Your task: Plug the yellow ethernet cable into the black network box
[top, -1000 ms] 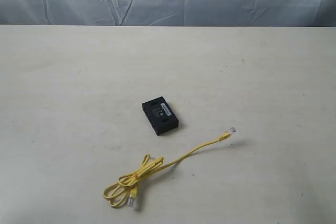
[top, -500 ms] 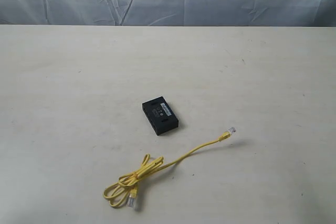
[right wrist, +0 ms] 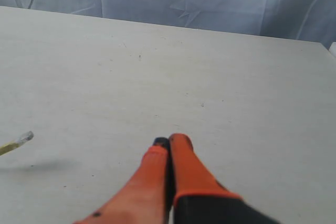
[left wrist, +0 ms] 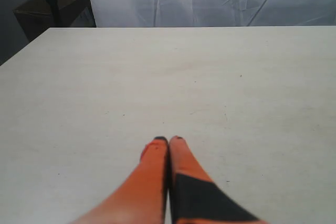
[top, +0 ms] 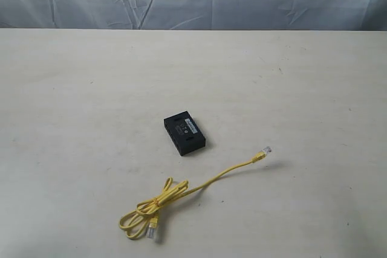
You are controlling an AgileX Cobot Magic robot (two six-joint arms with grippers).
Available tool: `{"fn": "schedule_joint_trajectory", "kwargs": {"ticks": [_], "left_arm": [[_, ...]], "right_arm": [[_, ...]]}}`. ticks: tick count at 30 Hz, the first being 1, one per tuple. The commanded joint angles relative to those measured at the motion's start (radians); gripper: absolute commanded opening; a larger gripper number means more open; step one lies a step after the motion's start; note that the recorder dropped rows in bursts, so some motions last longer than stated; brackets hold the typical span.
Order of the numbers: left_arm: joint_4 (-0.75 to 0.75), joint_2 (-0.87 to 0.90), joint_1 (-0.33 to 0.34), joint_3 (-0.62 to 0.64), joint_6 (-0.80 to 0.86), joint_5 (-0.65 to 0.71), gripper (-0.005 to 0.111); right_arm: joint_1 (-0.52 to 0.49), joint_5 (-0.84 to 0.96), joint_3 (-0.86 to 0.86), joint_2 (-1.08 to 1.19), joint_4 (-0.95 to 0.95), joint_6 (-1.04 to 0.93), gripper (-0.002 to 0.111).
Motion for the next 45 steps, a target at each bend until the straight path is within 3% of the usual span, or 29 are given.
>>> {"fn": "schedule_joint_trajectory", "kwargs": {"ticks": [1,15,21,27,35,41,45], "left_arm": [[0.006,-0.004,0.001,0.003,-0.003,-0.011,0.000],[0.008,-0.004,0.001,0.003,-0.003,-0.031,0.000],[-0.020,-0.004,0.001,0.003,-0.003,-0.339,0.000],[-0.004,-0.004,0.001,0.003,-0.003,-0.457,0.000],[-0.004,-0.004,0.001,0.003,-0.005,-0.461,0.000],[-0.095,-0.004,0.001,0.003,-0.008,-0.463,0.000],[-0.080,-0.001,0.001,-0.075,-0.006,-0.425,0.000]], "right_arm": [[-0.004,-0.007,0.005,-0.006,-0.001,-0.002,0.000],[-0.004,-0.007,0.005,-0.006,-0.005,-0.002,0.000],[-0.004,-0.007,0.005,-0.006,-0.005,-0.002,0.000],[-0.004,-0.007,0.005,-0.006,-0.002,-0.002,0.000],[-0.004,-0.007,0.005,-0.006,-0.002,-0.002,0.000],[-0.004,-0.007,0.005,-0.006,-0.002,-0.002,0.000],[-0.004,-0.007,0.005,-0.006,-0.002,-0.002,0.000]]}}
